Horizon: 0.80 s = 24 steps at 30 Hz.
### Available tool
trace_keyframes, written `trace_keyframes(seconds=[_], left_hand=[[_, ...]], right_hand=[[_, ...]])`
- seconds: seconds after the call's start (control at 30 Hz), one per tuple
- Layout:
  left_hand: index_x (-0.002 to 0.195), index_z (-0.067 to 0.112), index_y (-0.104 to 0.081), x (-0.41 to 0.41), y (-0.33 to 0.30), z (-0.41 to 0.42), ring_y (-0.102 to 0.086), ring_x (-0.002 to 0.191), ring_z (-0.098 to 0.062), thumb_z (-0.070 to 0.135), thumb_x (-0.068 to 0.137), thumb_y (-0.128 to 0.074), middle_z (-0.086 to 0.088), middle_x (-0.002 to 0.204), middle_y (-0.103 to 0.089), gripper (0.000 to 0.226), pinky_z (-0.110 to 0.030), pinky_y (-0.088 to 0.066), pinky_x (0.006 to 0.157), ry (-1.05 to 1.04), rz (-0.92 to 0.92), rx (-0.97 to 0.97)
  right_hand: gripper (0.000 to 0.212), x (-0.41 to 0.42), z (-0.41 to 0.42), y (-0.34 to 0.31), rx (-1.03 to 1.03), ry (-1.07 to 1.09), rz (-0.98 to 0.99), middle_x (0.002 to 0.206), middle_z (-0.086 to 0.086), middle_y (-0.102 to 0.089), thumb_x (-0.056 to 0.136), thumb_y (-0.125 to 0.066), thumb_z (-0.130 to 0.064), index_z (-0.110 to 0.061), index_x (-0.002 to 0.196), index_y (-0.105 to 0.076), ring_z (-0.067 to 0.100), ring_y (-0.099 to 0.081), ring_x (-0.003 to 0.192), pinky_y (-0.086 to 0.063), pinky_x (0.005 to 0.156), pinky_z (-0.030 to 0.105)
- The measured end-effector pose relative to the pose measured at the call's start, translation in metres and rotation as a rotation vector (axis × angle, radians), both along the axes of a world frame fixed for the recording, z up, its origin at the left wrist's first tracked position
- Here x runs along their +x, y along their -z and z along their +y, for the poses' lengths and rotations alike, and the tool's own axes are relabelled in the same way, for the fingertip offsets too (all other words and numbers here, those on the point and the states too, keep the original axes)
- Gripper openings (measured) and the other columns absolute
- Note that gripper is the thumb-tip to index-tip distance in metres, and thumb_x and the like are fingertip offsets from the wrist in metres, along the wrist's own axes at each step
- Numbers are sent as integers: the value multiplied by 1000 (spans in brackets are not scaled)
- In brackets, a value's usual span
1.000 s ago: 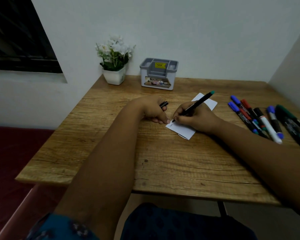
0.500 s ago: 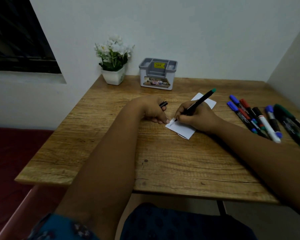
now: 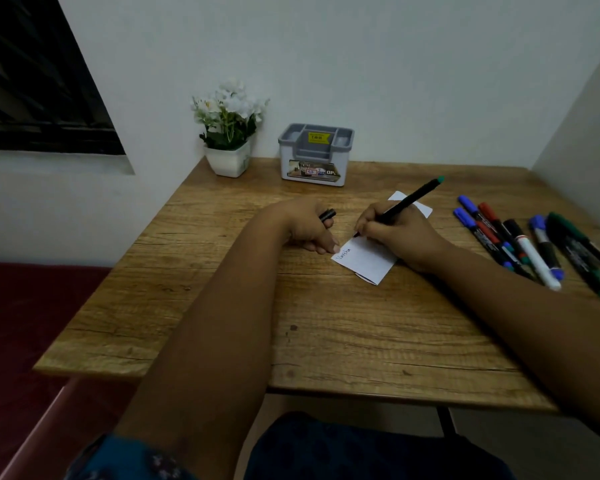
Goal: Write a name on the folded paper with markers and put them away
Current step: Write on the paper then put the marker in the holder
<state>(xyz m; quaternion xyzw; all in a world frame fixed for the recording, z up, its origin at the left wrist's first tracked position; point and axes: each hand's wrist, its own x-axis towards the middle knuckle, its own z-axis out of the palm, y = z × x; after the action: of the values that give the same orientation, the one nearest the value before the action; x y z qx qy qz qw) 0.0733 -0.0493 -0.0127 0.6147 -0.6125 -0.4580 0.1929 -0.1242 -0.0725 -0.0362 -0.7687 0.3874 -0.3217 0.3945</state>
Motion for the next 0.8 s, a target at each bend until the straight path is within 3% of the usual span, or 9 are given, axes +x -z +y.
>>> trace_keyframes(seconds=[0.1, 0.17, 0.23, 0.33, 0.5, 0.63, 0.8], left_hand=[[79, 19, -49, 0, -4, 3, -62, 81, -20, 9, 73, -80, -9, 93, -67, 33, -34, -50, 74, 19, -72, -85], [84, 19, -53, -1, -7, 5, -54, 80, -17, 19, 73, -81, 0, 85, -58, 31, -34, -43, 73, -1, -60, -192], [82, 16, -52, -3, -7, 5, -47, 74, -15, 17, 74, -80, 3, 77, -49, 30, -32, -37, 68, -10, -4, -282], [75, 16, -48, -5, -4, 4, -44, 69, -16, 9, 75, -75, 1, 72, -46, 28, -31, -36, 67, -20, -33, -347], [69, 19, -46, -10, -1, 2, -45, 67, -17, 5, 76, -70, 3, 70, -47, 28, -30, -36, 67, -21, -98, -395], [72, 17, -49, -14, 0, 4, -45, 65, -16, 4, 75, -68, 4, 69, -47, 23, -29, -36, 64, -9, -95, -410], [68, 19, -46, -16, 0, 5, -44, 63, -15, 6, 76, -66, 4, 67, -46, 25, -28, -35, 62, -32, -143, -419]], right_hand=[[19, -1, 1, -11, 253, 33, -351, 71, 4, -64, 91, -66, -16, -6, 107, -59, 10, -53, 55, -45, 52, 20], [15, -1, 1, -15, 275, 61, -402, 60, -2, -56, 91, -66, -26, -15, 95, -58, 7, -46, 51, -40, 51, 20], [20, -1, 1, -18, 350, 58, -499, 63, -1, -59, 94, -60, -34, -15, 89, -59, 7, -52, 53, -45, 57, 22], [36, -4, 1, -23, 520, -41, -675, 77, 8, -67, 103, -38, -36, -10, 103, -63, 13, -64, 68, -52, 64, 23], [21, -3, 4, -24, 467, 16, -648, 77, 10, -68, 102, -37, -25, -13, 97, -54, 16, -63, 71, -48, 71, 30], [21, 1, 7, -23, 380, 56, -551, 80, 9, -71, 103, -41, -23, -14, 88, -54, 16, -63, 77, -49, 76, 32], [16, 0, 4, -21, 358, 91, -566, 81, 11, -72, 101, -49, -20, -7, 98, -57, 17, -65, 77, -51, 74, 30]])
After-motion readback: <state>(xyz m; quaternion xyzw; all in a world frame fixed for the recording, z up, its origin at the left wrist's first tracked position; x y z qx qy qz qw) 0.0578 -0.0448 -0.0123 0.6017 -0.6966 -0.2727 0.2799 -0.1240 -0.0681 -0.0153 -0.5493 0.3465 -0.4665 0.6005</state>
